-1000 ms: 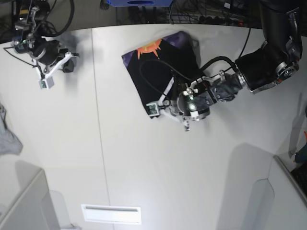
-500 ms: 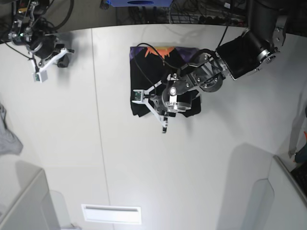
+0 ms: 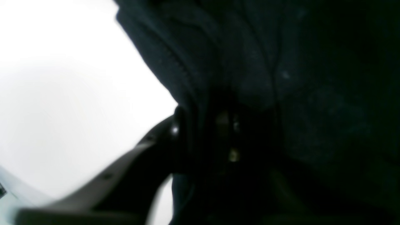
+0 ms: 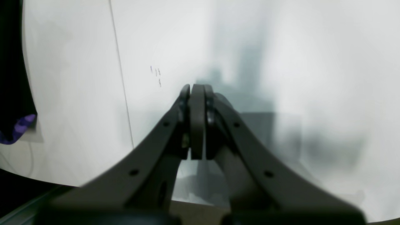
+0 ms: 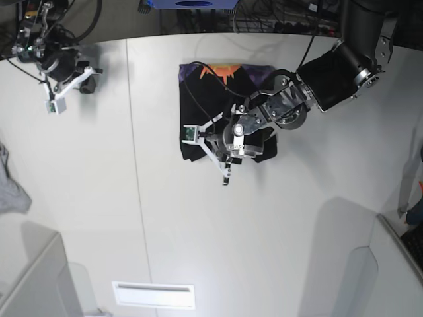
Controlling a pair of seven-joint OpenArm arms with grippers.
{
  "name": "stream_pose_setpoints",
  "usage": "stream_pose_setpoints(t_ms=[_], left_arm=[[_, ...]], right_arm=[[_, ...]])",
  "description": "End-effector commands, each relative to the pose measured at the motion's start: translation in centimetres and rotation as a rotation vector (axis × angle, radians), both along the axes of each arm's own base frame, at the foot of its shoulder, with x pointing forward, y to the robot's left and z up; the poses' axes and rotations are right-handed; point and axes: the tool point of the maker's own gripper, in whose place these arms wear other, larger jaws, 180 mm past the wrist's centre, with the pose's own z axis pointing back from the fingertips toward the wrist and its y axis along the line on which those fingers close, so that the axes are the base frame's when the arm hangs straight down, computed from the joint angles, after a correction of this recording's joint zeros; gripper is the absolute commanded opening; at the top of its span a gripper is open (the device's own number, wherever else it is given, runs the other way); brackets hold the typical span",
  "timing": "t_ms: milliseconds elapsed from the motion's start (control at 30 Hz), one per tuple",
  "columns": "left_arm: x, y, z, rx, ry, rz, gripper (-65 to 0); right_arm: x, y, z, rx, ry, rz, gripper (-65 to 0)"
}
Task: Fold the T-shirt properly
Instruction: 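Flip the bundle over with the left gripper, print side up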
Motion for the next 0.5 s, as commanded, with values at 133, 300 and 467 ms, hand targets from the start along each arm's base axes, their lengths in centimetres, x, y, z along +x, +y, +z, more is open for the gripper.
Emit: stream_pose_setpoints(t_ms=[133, 300, 467], left_arm=[[1.3, -1.9, 3.4, -0.062, -0.061, -0.054, -18.6], [4.4, -2.4, 9.0, -0.170, -0.185, -0.002, -9.2], [8.9, 1.8, 17.1, -0.274, -0.372, 0.214, -13.2]], right_arm=[[0.7, -0.2, 0.8, -0.005, -0.037, 0.008, -65.0], [0.5, -0.2, 0.7, -0.004, -0.031, 0.009, -65.0], [-0.4, -0.2, 1.0, -0.020, -0.025, 0.026, -65.0]])
